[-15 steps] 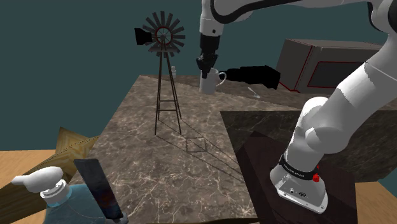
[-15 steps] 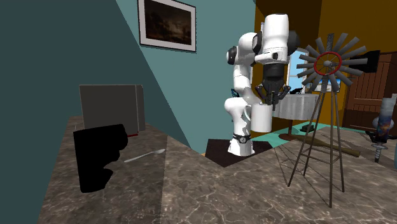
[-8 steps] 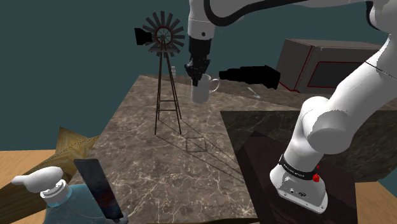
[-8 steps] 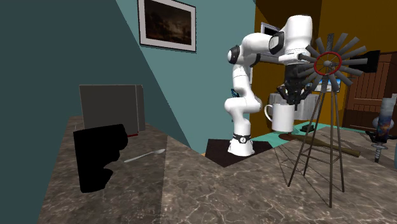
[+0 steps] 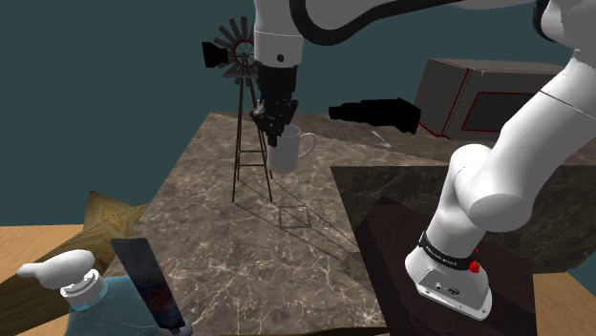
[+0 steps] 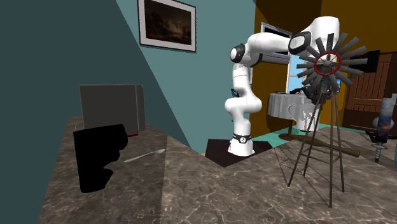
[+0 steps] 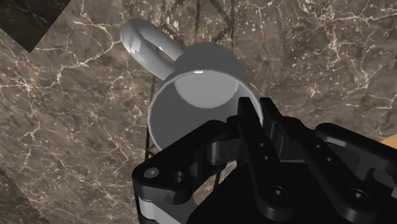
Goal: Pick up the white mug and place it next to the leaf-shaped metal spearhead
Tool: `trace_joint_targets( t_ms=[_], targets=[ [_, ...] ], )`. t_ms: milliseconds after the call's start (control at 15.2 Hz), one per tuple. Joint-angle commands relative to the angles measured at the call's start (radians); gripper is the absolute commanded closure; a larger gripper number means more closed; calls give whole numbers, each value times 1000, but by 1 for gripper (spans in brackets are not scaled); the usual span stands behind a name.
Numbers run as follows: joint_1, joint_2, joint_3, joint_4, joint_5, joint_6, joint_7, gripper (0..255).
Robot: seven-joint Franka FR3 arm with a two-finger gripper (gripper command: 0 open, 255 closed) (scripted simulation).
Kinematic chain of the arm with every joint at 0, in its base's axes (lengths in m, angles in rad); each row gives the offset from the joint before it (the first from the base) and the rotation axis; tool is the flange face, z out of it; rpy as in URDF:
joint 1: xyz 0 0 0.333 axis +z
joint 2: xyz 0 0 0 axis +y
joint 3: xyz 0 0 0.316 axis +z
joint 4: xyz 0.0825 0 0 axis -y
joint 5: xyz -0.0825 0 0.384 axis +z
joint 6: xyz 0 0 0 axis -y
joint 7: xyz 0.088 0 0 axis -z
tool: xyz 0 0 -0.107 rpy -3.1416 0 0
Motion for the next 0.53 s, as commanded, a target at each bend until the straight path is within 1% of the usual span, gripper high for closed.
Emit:
trace_joint_targets(
  t_ms=[0, 462],
  targets=[
    [15, 27, 32, 31, 2, -4, 49, 255],
    [69, 149, 150, 161, -16, -15, 230, 255]
  ],
)
